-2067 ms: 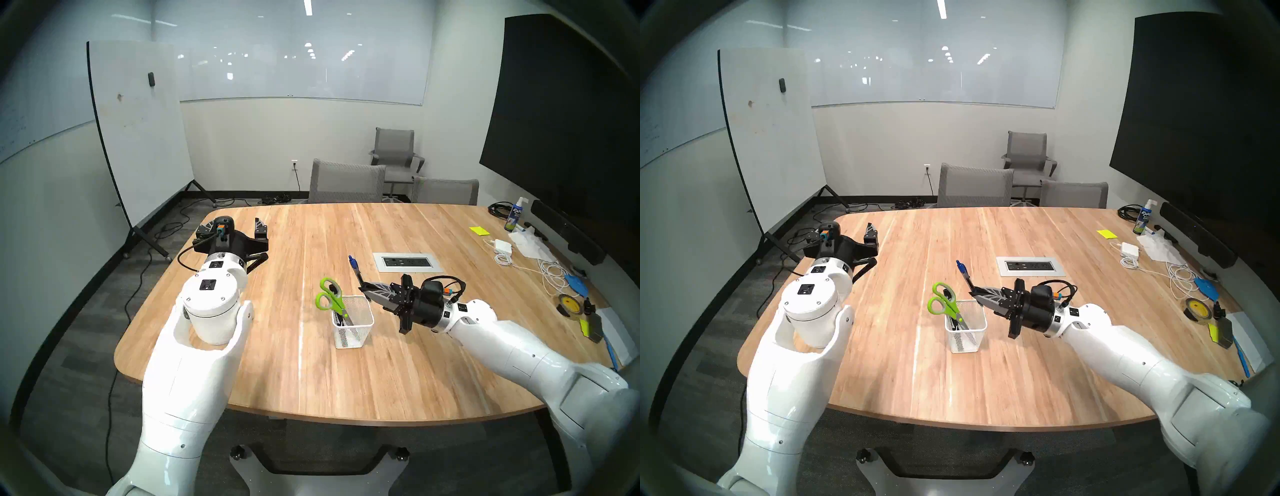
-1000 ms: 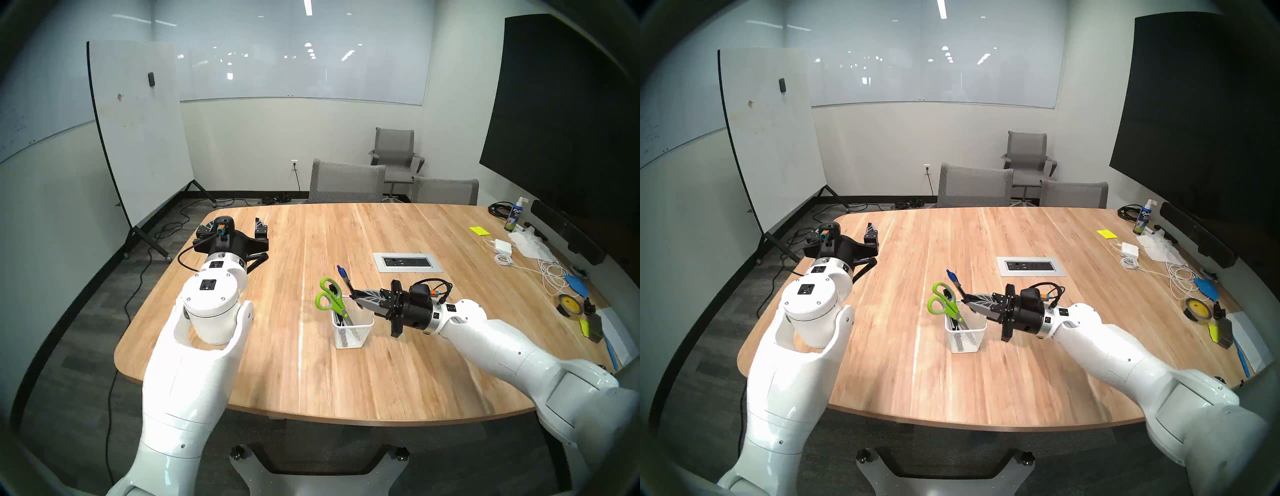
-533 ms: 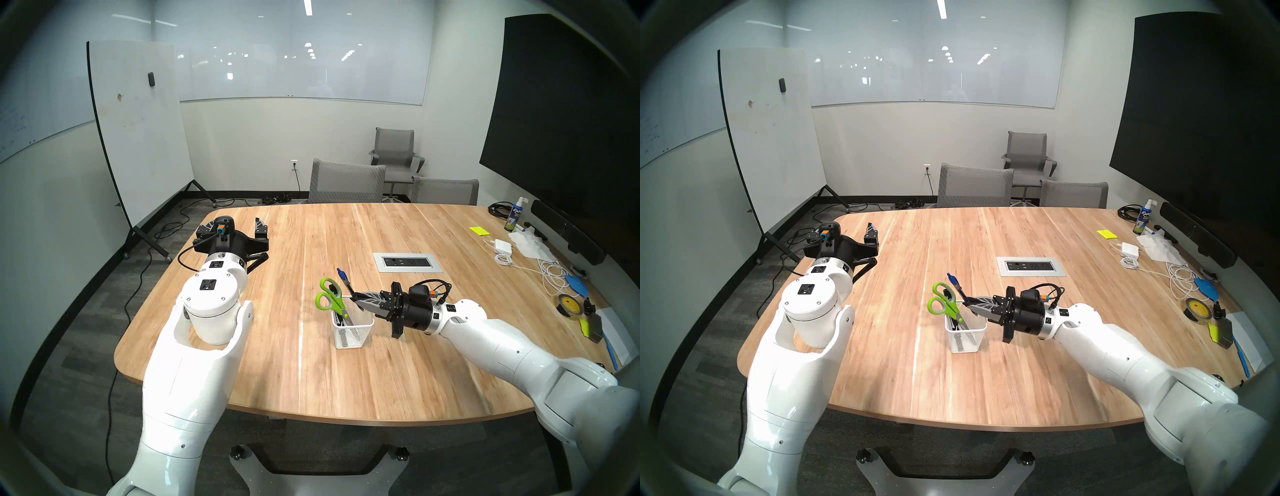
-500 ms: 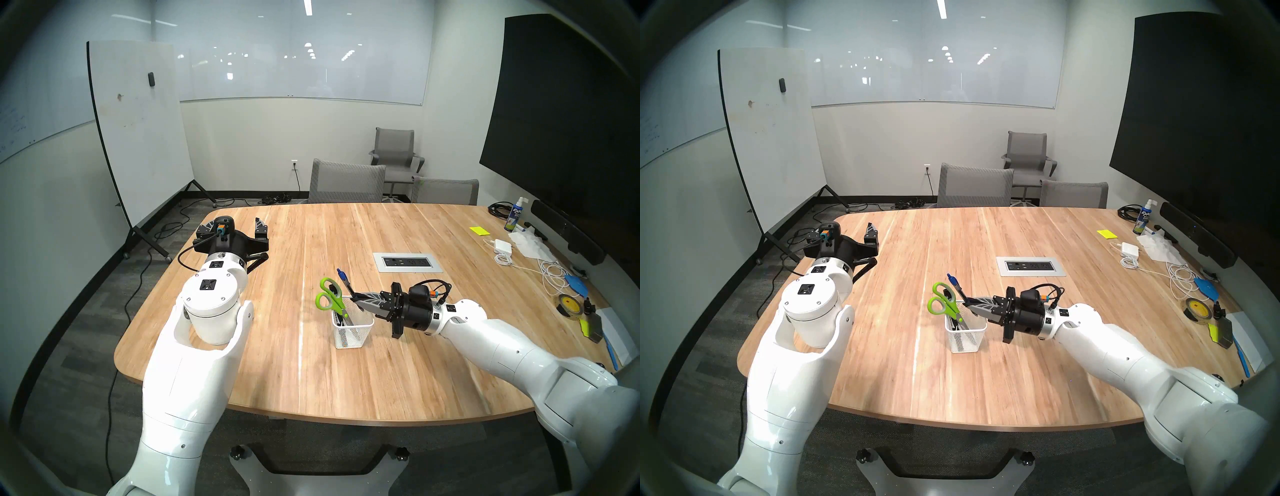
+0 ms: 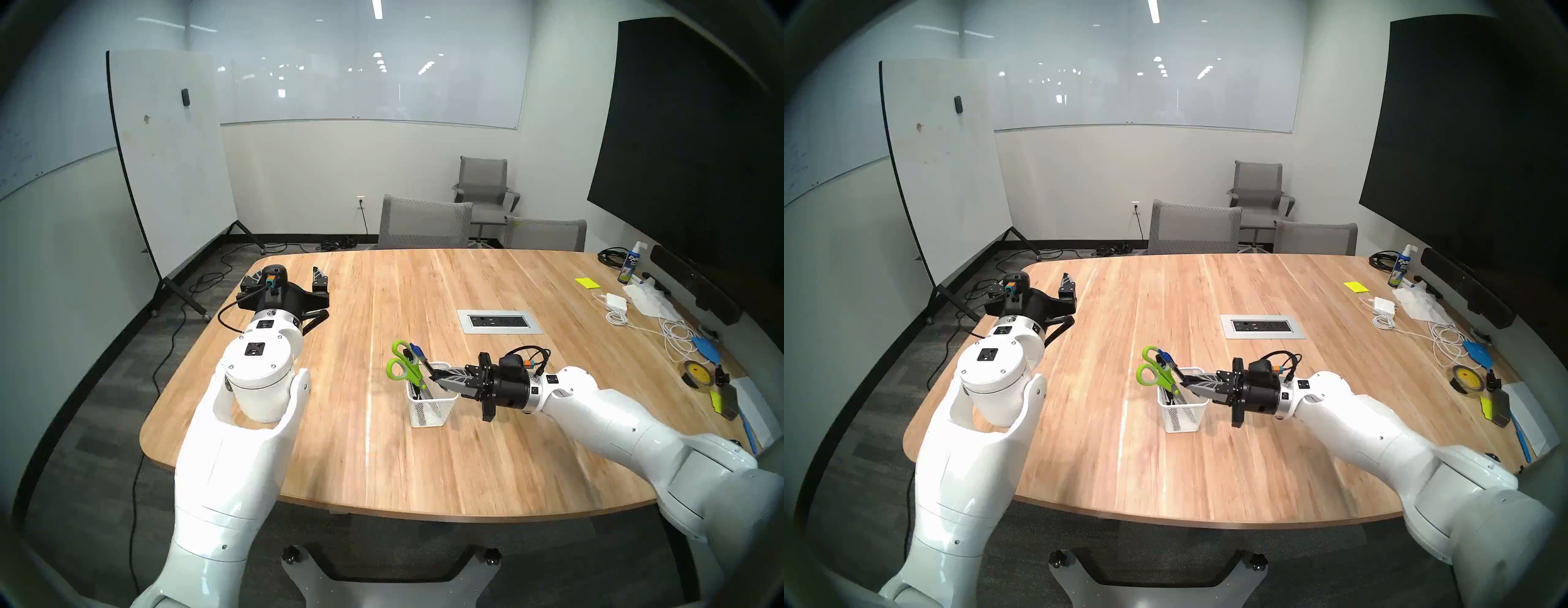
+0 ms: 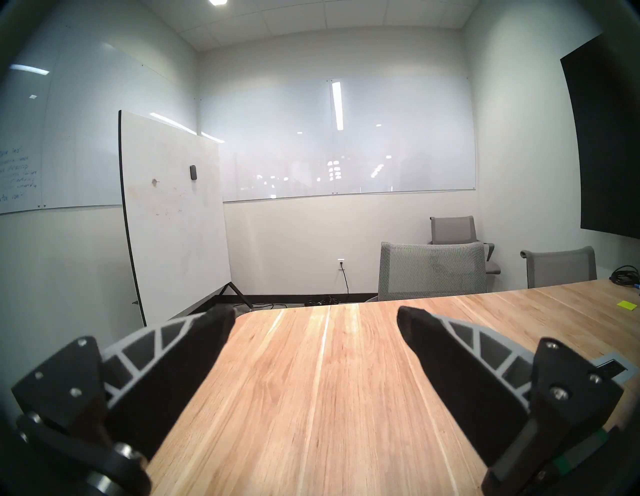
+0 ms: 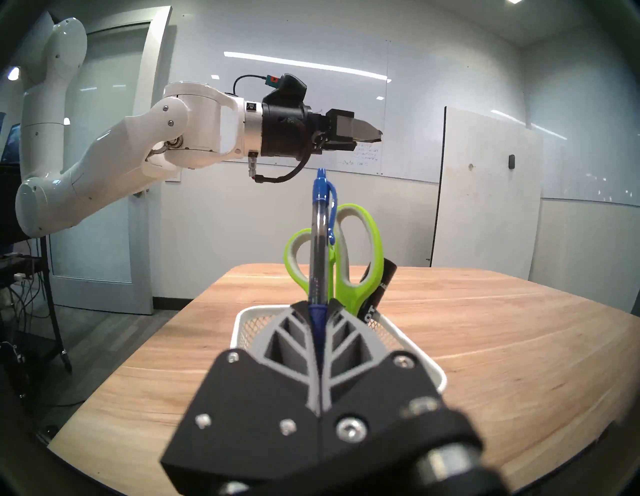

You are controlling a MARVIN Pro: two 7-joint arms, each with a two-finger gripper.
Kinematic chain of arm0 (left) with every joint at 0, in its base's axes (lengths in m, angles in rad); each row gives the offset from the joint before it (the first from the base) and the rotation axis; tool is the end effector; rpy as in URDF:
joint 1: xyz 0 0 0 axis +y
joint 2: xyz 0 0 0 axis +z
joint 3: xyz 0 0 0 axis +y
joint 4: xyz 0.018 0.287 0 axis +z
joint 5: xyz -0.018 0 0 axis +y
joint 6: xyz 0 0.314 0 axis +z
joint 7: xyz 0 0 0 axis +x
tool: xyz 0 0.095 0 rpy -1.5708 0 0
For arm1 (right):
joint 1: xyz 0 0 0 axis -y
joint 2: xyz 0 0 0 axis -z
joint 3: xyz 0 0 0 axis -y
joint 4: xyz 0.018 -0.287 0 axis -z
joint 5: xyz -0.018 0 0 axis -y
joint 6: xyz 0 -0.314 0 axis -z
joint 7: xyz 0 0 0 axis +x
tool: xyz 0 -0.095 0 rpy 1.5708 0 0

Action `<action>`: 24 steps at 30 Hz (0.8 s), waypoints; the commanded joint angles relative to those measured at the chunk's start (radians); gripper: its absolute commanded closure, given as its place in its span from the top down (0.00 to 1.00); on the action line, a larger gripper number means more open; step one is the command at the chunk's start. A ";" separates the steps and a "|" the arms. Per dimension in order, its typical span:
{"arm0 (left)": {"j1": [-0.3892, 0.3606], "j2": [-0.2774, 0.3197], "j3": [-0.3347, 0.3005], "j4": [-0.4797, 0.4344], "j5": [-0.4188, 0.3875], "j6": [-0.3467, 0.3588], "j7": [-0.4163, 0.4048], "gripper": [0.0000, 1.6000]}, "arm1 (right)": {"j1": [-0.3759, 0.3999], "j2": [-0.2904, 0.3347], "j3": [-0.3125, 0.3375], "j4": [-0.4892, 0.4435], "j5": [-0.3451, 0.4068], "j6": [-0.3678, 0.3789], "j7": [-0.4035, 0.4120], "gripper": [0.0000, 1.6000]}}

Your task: Place the pen, the marker, and the scissors into the pen holder

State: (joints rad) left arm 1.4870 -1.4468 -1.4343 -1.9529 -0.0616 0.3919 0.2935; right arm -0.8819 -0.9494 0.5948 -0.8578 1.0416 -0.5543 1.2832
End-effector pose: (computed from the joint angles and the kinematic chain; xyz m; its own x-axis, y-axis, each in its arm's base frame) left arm 0.4218 -0.0068 -0.1566 -0.0655 -0.0690 0.9955 0.1393 -0.9885 -0.0593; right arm 0.4556 -0.0365 -0.3176 -0.1154 -0.0240 0.9930 0.9825 -0.1501 0.1106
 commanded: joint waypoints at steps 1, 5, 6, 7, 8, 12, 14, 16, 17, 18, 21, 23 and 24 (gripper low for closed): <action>-0.009 -0.002 0.000 -0.026 -0.001 -0.007 -0.002 1.00 | 0.046 0.007 -0.006 0.008 -0.010 -0.001 0.090 0.00; -0.009 -0.002 0.000 -0.026 -0.001 -0.007 -0.002 1.00 | 0.067 0.018 -0.032 0.006 -0.056 0.005 0.078 0.00; -0.009 -0.002 0.000 -0.026 -0.001 -0.007 -0.002 1.00 | 0.071 0.018 -0.036 0.009 -0.064 -0.001 0.078 0.00; -0.009 -0.002 0.000 -0.026 -0.001 -0.007 -0.002 1.00 | 0.071 0.018 -0.036 0.009 -0.064 -0.001 0.078 0.00; -0.009 -0.002 0.000 -0.026 -0.001 -0.007 -0.002 1.00 | 0.073 0.019 -0.037 0.011 -0.063 -0.002 0.082 0.00; -0.009 -0.002 0.000 -0.026 -0.001 -0.007 -0.002 1.00 | 0.082 0.026 -0.045 0.002 -0.074 -0.006 0.081 0.43; -0.009 -0.002 0.000 -0.026 -0.001 -0.007 -0.002 1.00 | 0.084 0.028 -0.045 -0.004 -0.073 -0.010 0.077 0.33; -0.009 -0.002 0.000 -0.026 -0.001 -0.007 -0.002 1.00 | 0.090 0.031 -0.049 -0.013 -0.079 -0.010 0.074 0.33; -0.009 -0.002 0.000 -0.026 -0.001 -0.007 -0.002 1.00 | 0.088 0.029 -0.047 -0.016 -0.081 -0.018 0.063 0.45; -0.009 -0.002 0.000 -0.026 -0.001 -0.007 -0.002 1.00 | 0.090 0.028 -0.049 -0.017 -0.081 -0.015 0.059 0.92; -0.009 -0.002 0.000 -0.026 -0.001 -0.007 -0.002 1.00 | 0.094 0.025 -0.047 -0.024 -0.080 -0.018 0.040 1.00; -0.009 -0.003 0.000 -0.026 0.000 -0.007 -0.002 1.00 | 0.099 0.026 -0.046 -0.032 -0.087 -0.023 0.030 1.00; -0.009 -0.003 0.000 -0.026 0.000 -0.007 -0.002 1.00 | 0.102 0.027 -0.046 -0.040 -0.086 -0.020 0.028 1.00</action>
State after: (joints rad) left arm 1.4870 -1.4477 -1.4345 -1.9531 -0.0607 0.3919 0.2925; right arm -0.8079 -0.9223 0.5413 -0.8689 0.9487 -0.5690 1.2710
